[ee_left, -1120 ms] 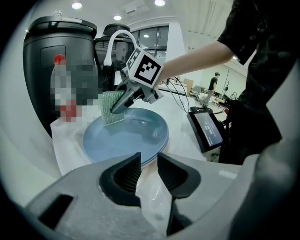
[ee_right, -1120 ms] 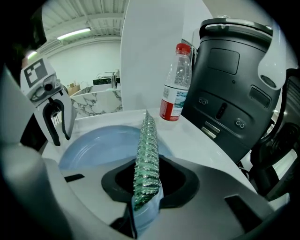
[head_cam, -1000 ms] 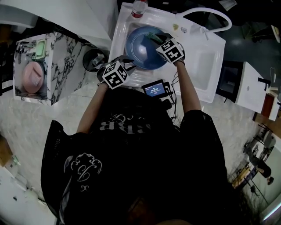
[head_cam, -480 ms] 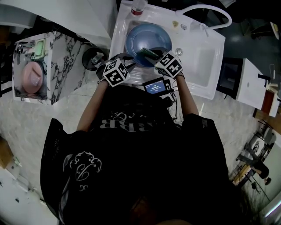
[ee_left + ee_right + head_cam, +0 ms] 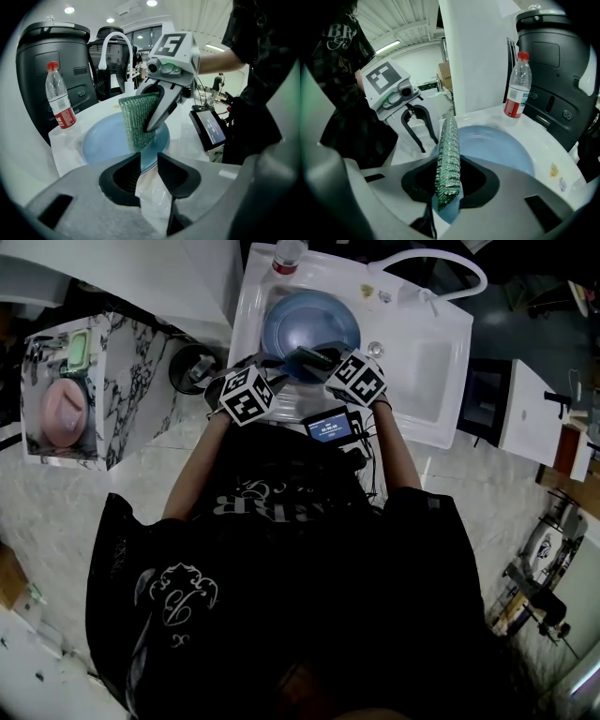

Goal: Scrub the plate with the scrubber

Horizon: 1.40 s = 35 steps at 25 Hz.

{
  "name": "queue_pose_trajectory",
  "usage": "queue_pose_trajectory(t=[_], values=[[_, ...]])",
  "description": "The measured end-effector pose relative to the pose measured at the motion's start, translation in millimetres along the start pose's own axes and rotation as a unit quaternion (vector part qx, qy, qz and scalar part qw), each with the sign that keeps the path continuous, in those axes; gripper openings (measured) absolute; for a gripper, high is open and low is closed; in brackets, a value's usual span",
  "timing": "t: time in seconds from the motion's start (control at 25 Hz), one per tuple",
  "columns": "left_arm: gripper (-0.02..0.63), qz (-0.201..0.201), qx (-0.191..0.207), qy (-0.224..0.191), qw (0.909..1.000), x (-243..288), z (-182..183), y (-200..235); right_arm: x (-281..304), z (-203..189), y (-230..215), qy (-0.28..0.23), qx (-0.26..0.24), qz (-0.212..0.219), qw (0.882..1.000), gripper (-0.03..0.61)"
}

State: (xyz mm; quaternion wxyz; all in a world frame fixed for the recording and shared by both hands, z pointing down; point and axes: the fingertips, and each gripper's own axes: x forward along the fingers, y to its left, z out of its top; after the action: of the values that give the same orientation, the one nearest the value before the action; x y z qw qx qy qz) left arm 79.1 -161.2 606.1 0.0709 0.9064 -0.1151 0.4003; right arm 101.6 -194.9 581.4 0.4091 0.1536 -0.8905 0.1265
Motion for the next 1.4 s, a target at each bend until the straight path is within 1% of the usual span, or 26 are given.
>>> queue_pose_trajectory(t=[0.12,0.28,0.36,0.44,0.6,0.72,0.84,1.0,1.16,1.4], values=[[0.106,-0.004,0.008,-0.003,1.0,1.8,4.1,-2.6,-9.8,-0.5,-33.7,-0.003,-0.016,-0.059,0.998,0.089],[0.106,-0.009,0.016,-0.005,0.9998,6.7,8.3,-7.5,-21.5,-3.0,-82.5,0.006,-0.047,-0.138,0.989,0.089],[0.106,-0.015,0.023,-0.004,0.9996,10.0,11.3,-11.0,-26.0,-0.9,-103.0,0.01,-0.065,-0.163,0.984,0.09],[0.106,-0.022,0.032,0.001,0.9992,14.0,11.9,-14.7,-27.2,3.7,-118.6,0.014,-0.088,-0.175,0.981,0.089],[0.106,-0.031,0.048,0.015,0.9983,20.9,7.1,-22.7,-20.1,9.4,-134.6,0.027,-0.131,-0.172,0.976,0.09],[0.106,-0.036,0.047,0.02,0.9981,24.7,4.1,-26.2,-11.7,4.5,-141.6,0.048,-0.159,-0.163,0.973,0.089],[0.106,-0.034,0.037,0.014,0.9986,26.5,3.6,-25.8,-5.4,-3.4,-143.3,0.061,-0.167,-0.154,0.972,0.089],[0.106,-0.034,0.016,0.002,0.9993,26.1,3.8,-24.0,-4.3,-6.5,-141.1,0.052,-0.14,-0.155,0.976,0.091],[0.106,-0.029,0.01,-0.003,0.9995,25.9,3.5,-23.6,-10.7,-15.5,-135.5,0.05,-0.11,-0.157,0.98,0.089],[0.106,-0.024,-0.008,-0.011,0.9996,24.5,2.7,-21.2,-28.2,-36.9,-102.1,0.041,-0.042,-0.148,0.987,0.091]])
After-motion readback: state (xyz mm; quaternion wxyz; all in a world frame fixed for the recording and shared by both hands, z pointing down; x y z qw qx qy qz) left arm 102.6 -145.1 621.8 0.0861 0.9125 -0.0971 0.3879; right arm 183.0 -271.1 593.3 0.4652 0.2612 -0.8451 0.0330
